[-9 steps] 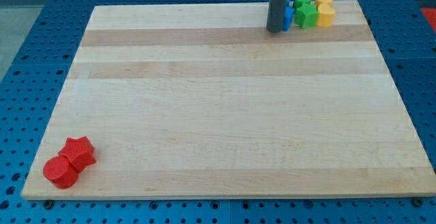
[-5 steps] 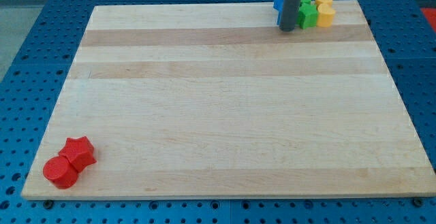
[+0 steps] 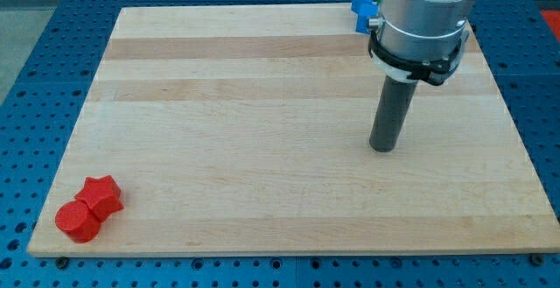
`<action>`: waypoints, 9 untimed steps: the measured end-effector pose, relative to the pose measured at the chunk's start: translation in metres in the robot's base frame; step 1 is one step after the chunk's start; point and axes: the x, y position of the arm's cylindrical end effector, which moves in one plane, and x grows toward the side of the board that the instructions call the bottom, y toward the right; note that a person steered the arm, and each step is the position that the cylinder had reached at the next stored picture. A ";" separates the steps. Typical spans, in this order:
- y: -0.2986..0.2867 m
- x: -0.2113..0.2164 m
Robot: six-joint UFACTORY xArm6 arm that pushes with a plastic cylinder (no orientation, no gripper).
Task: Move your arm to the bottom left
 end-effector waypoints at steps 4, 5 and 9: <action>-0.156 -0.087; -0.248 -0.093; -0.421 0.011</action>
